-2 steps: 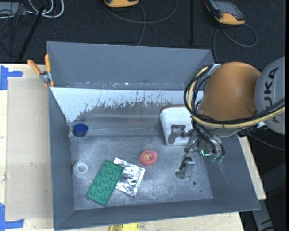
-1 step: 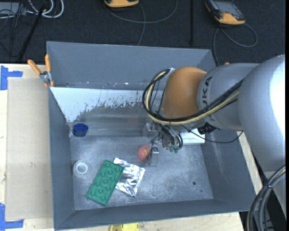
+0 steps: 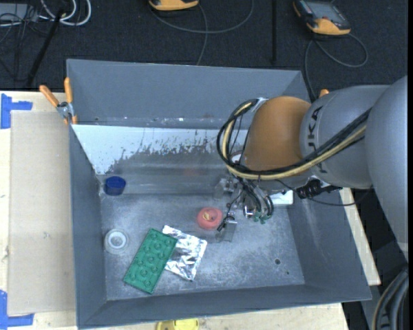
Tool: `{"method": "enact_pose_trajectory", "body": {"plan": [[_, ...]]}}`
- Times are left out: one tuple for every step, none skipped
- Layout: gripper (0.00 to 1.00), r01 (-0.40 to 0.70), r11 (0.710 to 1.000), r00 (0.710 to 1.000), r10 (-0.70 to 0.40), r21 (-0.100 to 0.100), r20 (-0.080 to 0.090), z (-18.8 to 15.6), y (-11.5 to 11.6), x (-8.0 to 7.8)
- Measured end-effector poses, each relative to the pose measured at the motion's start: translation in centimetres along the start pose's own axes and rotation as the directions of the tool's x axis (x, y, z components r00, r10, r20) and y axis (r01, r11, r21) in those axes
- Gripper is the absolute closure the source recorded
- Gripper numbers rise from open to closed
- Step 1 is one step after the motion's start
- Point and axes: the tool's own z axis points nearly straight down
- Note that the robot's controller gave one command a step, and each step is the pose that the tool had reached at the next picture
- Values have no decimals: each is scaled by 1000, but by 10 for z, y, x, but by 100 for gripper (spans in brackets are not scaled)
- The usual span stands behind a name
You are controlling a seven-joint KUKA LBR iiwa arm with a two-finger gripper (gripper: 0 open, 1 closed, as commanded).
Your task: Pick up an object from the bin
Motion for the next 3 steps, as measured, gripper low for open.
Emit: {"method": "enact_pose_trajectory", "body": {"plan": [[0, 4, 1000, 1000, -4, 0, -1, -11, 6, 13], [0, -117, 993, 993, 117, 0, 1, 32, 3, 25], [0, -219, 976, 976, 219, 0, 2, 31, 15, 28]]}}
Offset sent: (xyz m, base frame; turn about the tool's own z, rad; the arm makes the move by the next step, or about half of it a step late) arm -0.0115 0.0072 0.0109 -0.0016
